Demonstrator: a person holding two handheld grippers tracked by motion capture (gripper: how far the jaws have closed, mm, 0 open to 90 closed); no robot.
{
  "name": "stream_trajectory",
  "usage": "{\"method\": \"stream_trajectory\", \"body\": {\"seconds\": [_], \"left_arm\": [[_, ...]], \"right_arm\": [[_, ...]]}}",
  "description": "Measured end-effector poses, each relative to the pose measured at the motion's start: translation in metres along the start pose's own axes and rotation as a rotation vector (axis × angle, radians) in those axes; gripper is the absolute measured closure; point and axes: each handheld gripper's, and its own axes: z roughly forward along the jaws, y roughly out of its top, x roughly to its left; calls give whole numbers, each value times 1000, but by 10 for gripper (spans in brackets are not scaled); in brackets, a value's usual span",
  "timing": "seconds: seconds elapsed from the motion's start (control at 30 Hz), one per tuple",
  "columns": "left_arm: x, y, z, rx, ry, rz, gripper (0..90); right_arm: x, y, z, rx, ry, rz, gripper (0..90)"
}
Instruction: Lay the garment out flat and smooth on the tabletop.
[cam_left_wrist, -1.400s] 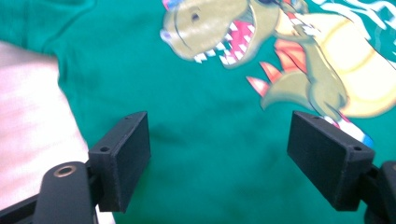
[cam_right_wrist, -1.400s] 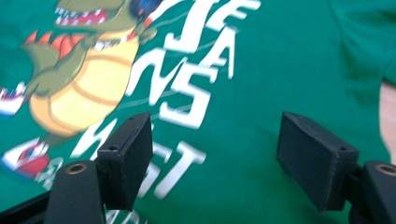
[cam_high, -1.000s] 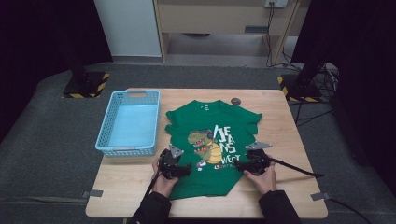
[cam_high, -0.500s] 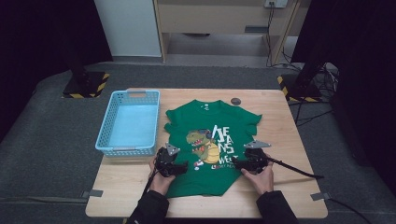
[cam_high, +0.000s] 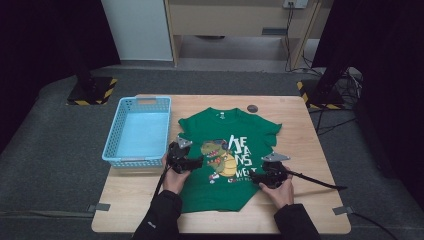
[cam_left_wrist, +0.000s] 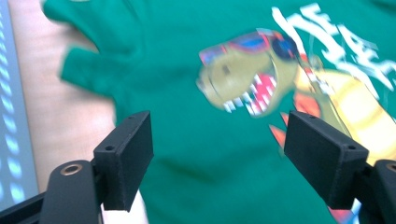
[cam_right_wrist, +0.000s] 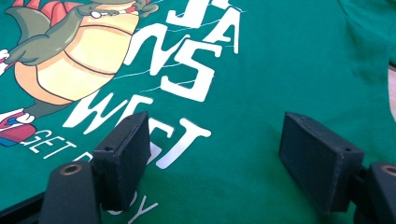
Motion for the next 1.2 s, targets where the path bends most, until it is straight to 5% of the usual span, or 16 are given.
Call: {"method": "stream_trajectory", "body": {"seconds": [0.27,0.43,0.63,0.87,0.97,1.1,1.2], "left_arm": [[13,35,25,-40,62,-48,236],[24,45,52,-12,120,-79,241],[36,47,78,15,174,-107,270],[45,39,94,22,170,-161,411],[44,40,94,7,176,-151,557],[30,42,92,-2,207,-31,656],[13,46,92,-24,181,34,690]], "right_arm": [[-2,-16,-17,-2,-8,6,247],[-3,-22,-22,-9,-9,9,247],[-3,-23,-22,-13,-9,9,247],[-3,-23,-23,-14,-11,12,247],[-3,-23,-23,-15,-11,11,247],[-3,-23,-22,-18,-11,11,248],[-3,-23,-22,-18,-11,11,248]]}}
